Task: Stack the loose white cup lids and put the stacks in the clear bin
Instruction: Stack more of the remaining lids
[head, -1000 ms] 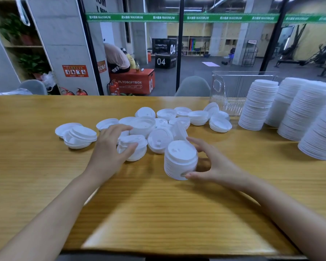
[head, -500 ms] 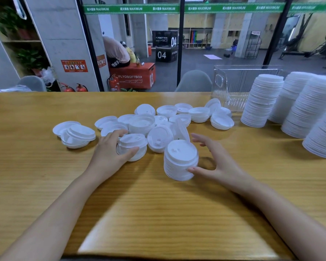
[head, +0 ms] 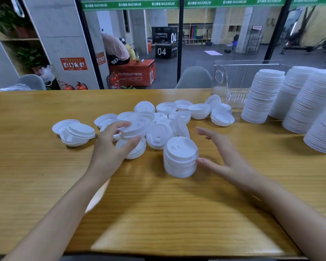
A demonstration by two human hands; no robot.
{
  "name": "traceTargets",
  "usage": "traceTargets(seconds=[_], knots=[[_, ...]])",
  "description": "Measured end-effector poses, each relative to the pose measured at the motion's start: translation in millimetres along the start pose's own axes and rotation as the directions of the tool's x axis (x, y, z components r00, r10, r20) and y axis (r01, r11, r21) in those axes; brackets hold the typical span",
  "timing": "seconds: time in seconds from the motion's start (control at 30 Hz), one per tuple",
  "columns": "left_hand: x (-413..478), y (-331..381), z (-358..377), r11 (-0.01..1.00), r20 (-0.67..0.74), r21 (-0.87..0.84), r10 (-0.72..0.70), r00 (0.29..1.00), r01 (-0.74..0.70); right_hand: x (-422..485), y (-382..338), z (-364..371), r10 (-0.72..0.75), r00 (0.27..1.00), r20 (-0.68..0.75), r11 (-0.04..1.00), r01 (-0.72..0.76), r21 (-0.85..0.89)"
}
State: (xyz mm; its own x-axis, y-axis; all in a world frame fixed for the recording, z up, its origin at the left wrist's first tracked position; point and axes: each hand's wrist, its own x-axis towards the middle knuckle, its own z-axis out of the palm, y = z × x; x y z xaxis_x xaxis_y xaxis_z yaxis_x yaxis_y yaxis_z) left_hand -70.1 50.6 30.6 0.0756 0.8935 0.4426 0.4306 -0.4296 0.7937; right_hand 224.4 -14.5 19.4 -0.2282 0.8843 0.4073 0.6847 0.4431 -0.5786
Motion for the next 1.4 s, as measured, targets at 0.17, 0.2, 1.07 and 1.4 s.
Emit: traceTargets(seconds=[0.17,0.2,1.07,1.4], knots=[[-7.0,32.4,22.1,0.996,0.175,-0.076,0.059,0.983,-0.046,-4.1,2.4,-5.4,-0.095,0.995,-0.04,0.976,0.085,-0.2],[-8.7,34.3,28.3,0.995,0.209,-0.086,0.071,0.975,-0.054,-7.0,4.4,-5.8,-0.108,0.992,-0.058,0.972,0.093,-0.215],[-20.7,23.3,54.8,0.982,0.308,0.002,0.177,0.935,-0.187,-14.7,3.1,1.1,-0.126,0.992,-0.027,0.983,0.121,-0.138],[13.4,-20.1,0.4,0.906,0.168,0.416,0.012,0.986,-0.082,-14.6,2.5,0.7,-0.116,0.992,-0.046,0.987,0.11,-0.119]])
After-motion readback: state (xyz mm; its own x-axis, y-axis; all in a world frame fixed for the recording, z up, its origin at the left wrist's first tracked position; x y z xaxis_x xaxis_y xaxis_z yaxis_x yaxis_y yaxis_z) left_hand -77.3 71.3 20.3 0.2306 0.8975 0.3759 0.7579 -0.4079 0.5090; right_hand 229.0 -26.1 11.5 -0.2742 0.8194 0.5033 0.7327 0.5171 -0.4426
